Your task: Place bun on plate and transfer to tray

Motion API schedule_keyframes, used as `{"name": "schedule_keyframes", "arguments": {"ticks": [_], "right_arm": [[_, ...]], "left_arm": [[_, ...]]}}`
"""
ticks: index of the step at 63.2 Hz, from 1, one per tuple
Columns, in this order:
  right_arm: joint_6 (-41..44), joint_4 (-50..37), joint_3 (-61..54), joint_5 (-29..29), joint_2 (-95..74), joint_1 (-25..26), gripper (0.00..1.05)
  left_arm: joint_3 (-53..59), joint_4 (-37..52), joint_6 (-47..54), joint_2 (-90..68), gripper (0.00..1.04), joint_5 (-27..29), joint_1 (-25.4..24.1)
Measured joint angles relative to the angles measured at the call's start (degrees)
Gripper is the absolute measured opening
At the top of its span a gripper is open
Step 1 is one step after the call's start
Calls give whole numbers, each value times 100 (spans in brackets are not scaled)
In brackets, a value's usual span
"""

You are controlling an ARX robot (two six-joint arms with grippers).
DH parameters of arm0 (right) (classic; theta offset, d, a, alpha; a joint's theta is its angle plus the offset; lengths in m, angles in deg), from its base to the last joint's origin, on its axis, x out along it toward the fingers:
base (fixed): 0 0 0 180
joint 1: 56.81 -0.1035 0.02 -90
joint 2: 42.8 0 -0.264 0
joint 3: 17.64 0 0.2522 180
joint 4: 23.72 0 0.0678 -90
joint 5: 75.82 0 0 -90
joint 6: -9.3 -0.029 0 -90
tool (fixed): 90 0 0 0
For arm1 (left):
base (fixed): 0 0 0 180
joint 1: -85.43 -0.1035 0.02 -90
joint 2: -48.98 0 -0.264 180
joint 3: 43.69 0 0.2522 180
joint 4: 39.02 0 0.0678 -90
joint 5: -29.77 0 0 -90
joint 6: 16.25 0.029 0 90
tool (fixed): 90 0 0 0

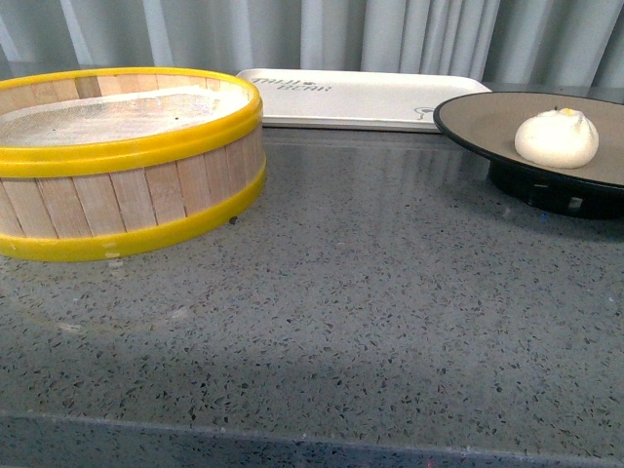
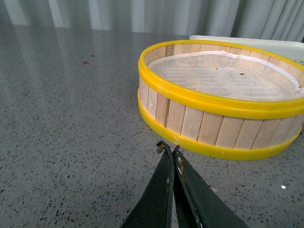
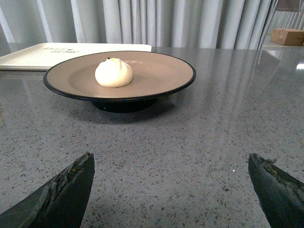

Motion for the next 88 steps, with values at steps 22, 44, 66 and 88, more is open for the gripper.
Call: {"name": "schedule_keyframes", "arguments": {"ticks": [22, 44, 66, 88], "right_arm": [[0, 0, -2, 0, 0, 0, 96], [0, 0, -2, 0, 0, 0, 96], [-2, 0, -2, 0, 0, 0, 96], [-2, 0, -2, 0, 0, 0, 96]], "left_arm": [[245, -433, 2, 678, 4, 2, 0], [348, -682, 0, 1224, 4, 0, 0], [345, -1521, 0, 1956, 4, 4, 0], [345, -2114, -2, 2605, 27, 0, 0]]}}
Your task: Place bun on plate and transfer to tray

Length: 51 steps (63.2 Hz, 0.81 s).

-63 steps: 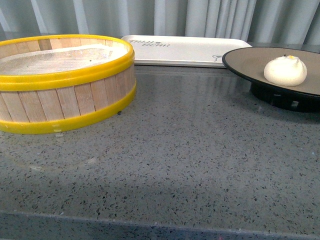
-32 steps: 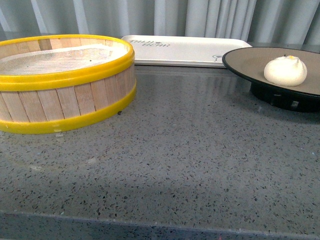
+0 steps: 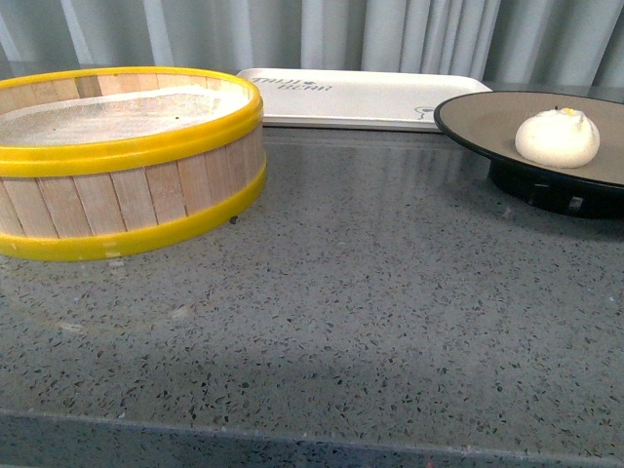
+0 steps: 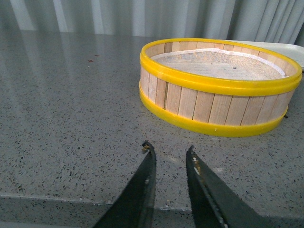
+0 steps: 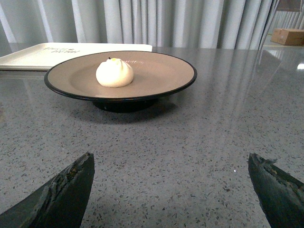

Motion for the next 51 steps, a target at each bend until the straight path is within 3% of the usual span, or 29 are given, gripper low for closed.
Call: {"name": "schedule_keyframes", "arguments": {"ticks": [12, 14, 18, 21, 29, 37, 43, 51], "right_arm": [[0, 0, 2, 4, -2, -2, 96], [44, 247, 87, 382, -120, -116, 96], [208, 1084, 638, 1657, -911, -341, 96], [240, 1003, 905, 1770, -1399, -192, 96], [83, -26, 1591, 866, -2573, 780, 96], [-472, -1032, 2199, -216, -3812, 1794, 96], [-1628, -1353, 2846, -1023, -5217, 2406, 96], [-3156, -1589, 3394, -1781, -6516, 2524, 96]], "left_arm": [[0, 0, 0, 0, 56, 0, 0], [0, 0, 0, 0, 62, 0, 0], [0, 0, 0, 0, 74, 2, 0], [0, 0, 0, 2, 81, 2, 0], [0, 0, 2, 0, 100, -2, 0], [0, 0, 0, 2, 98, 2, 0], [0, 0, 0, 2, 98, 0, 0], [0, 0, 0, 2, 98, 0, 0]]}}
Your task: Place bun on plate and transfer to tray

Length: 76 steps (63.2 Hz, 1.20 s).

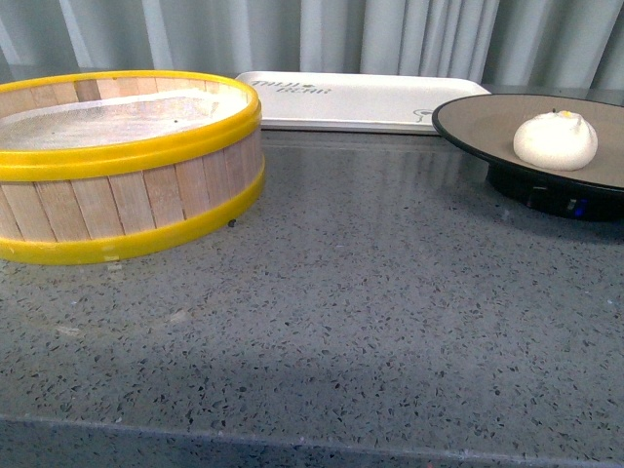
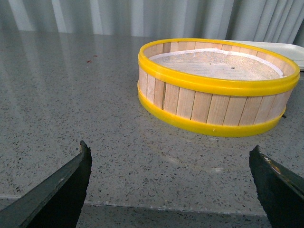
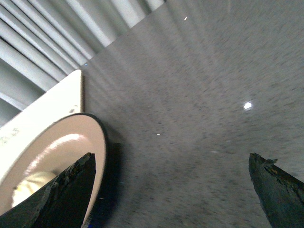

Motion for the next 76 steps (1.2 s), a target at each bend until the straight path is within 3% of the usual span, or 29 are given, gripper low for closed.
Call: {"name": "schedule_keyframes", "arguments": {"ticks": [8, 19, 51, 76], "right_arm": [[-1244, -232, 402, -380, -697, -173, 96], [-2824, -494, 551, -658, -1237, -776, 96], [-3705, -616, 710, -826, -1738, -1574, 95], [-3713, -474, 715, -894, -1725, -1528, 31]], "left_arm": [[0, 0, 2, 0, 98, 0, 0], [0, 0, 2, 0, 98, 0, 0], [0, 0, 0, 0, 98, 0, 0], [0, 0, 0, 0, 98, 0, 0]]}}
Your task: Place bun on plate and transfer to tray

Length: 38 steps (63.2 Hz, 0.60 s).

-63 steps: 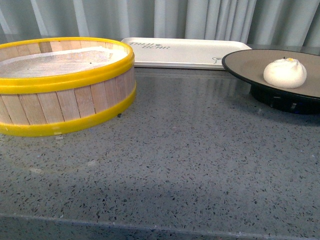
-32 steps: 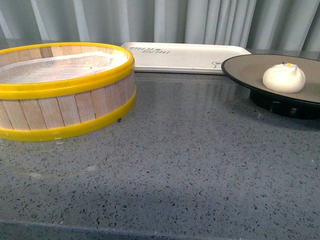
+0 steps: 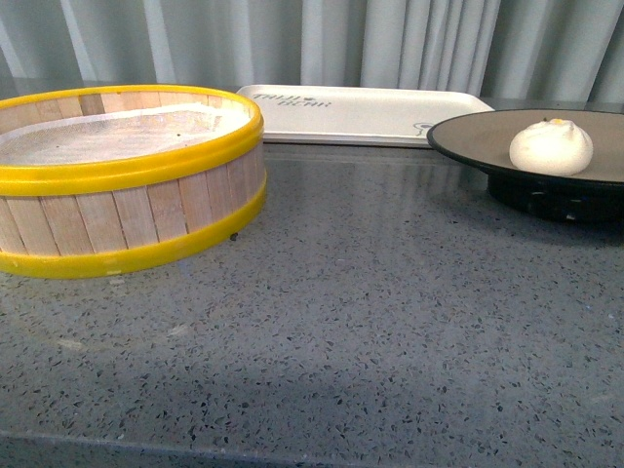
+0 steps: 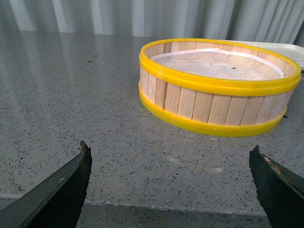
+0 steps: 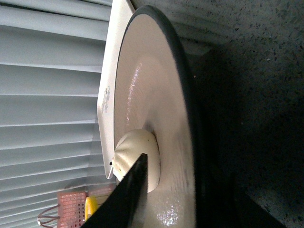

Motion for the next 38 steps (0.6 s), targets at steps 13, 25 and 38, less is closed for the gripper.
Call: {"name": "schedule_keyframes", "arguments": {"ticks": [13, 25, 38], "right_arm": [[31, -79, -74, -37, 39, 15, 3], [90, -199, -243, 35, 516, -9, 3], [109, -459, -251, 79, 850, 33, 3]], "left_arm": [[0, 0, 0, 0, 98, 2, 0], [0, 0, 0, 0, 98, 0, 0], [0, 0, 0, 0, 98, 0, 0]]}}
